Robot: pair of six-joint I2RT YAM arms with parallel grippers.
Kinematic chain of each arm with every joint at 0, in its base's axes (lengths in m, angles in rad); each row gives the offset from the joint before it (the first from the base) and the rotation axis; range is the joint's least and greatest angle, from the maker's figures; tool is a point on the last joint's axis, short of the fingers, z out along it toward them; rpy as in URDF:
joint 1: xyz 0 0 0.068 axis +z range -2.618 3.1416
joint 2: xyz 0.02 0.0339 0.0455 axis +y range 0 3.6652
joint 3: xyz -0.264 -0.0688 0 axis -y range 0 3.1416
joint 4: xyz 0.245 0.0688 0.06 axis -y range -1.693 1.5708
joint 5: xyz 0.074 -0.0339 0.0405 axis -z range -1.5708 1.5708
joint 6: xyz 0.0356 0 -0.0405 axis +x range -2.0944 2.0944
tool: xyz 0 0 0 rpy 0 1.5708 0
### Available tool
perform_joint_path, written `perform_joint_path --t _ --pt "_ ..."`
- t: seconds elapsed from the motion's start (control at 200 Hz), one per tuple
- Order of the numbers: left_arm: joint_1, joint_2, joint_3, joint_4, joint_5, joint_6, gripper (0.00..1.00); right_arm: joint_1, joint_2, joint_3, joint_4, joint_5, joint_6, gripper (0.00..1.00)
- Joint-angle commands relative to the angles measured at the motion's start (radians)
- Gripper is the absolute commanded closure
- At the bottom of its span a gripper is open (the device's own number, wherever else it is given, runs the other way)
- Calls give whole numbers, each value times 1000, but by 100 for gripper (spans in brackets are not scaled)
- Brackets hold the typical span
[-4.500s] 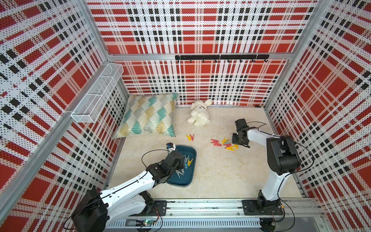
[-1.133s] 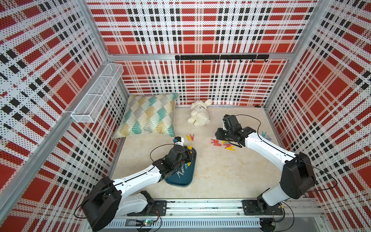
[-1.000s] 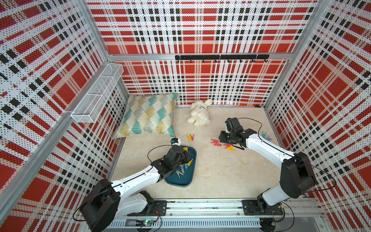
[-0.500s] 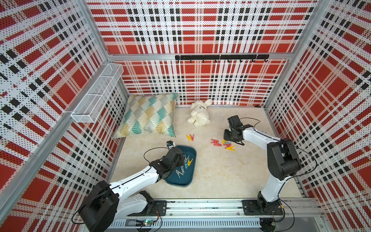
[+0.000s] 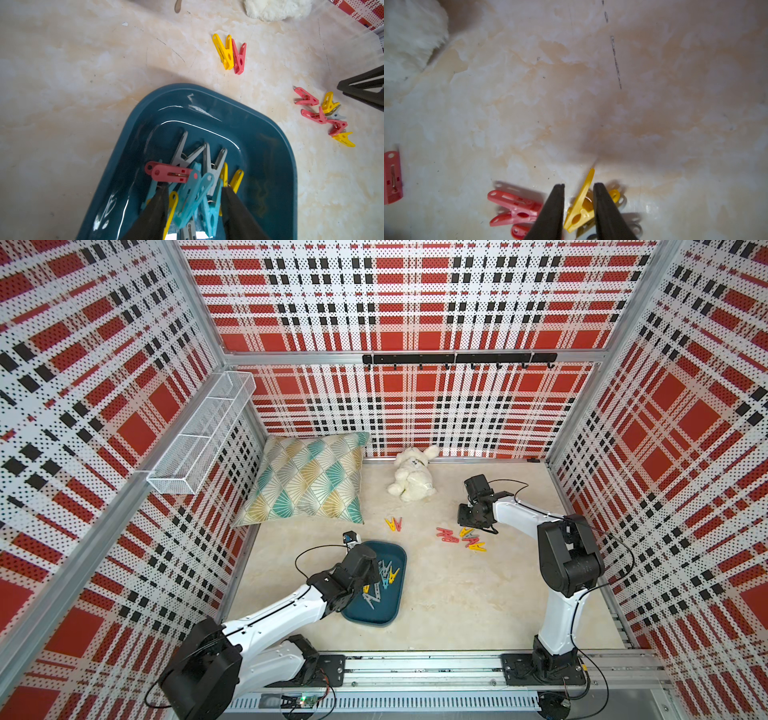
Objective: Put the clothespins into the storage box
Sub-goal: Pick up the clothespin from the center of the board.
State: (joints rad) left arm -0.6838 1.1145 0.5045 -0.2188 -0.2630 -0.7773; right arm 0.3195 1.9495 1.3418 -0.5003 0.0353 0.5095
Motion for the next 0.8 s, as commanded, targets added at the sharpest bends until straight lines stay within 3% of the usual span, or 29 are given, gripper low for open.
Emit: perform_joint_path --t 0.0,0.281,0.546,0.797 --pt "6 -21 3 -14 -9 7 53 -3 27 13 -1 12 -6 69" --pt "6 -28 2 -13 -7 9 53 -3 60 13 9 12 0 71" --pt "7 -34 4 4 9 11 54 -5 63 17 14 10 3 86" --pt "7 -82 -1 116 104 19 53 -5 2 -6 25 -25 11 94"
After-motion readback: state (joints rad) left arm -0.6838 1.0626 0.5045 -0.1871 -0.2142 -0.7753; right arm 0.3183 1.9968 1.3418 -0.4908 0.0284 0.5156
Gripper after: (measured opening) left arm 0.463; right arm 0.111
